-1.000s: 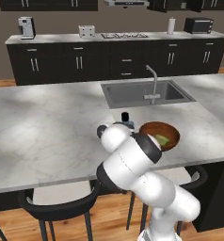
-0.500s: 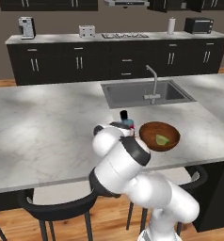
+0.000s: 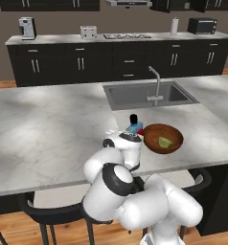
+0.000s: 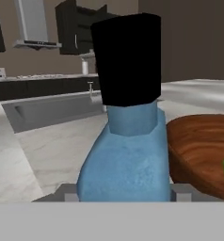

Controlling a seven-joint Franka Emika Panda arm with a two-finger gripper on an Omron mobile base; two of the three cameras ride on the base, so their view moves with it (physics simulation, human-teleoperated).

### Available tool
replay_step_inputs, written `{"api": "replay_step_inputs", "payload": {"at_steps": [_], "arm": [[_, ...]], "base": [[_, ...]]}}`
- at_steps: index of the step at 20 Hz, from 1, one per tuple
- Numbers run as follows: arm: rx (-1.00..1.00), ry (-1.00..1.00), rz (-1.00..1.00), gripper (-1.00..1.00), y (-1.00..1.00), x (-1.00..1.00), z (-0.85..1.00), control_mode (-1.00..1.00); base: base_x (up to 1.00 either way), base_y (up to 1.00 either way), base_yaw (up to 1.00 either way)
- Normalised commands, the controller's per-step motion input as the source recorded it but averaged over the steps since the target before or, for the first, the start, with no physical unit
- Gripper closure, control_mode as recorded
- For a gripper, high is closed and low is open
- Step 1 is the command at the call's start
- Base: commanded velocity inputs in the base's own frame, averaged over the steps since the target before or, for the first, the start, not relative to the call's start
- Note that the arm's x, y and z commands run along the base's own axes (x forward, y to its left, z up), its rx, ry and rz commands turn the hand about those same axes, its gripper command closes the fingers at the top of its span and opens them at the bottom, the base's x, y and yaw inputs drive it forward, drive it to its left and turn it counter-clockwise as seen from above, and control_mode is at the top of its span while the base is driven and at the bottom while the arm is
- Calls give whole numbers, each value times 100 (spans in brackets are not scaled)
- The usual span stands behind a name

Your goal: There is a bowl on the dining counter. Grab a lemon wedge from the fridge and place it in the bowl. Then get the liquor bottle and glass cup from the cabinet and place them next to the bowl.

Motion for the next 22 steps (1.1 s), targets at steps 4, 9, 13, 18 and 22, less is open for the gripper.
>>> {"api": "replay_step_inputs", "payload": {"at_steps": [4, 9, 13, 18, 22], "arm": [[10, -2, 0, 100, -2, 8, -9, -100], [12, 0, 0, 100, 0, 10, -2, -100], [9, 0, 0, 100, 0, 0, 0, -100], [4, 0, 0, 100, 0, 0, 0, -100], [0, -1, 0, -100, 0, 0, 0, -100]], "base": [[0, 0, 0], [0, 0, 0], [0, 0, 0], [0, 0, 0], [0, 0, 0]]}}
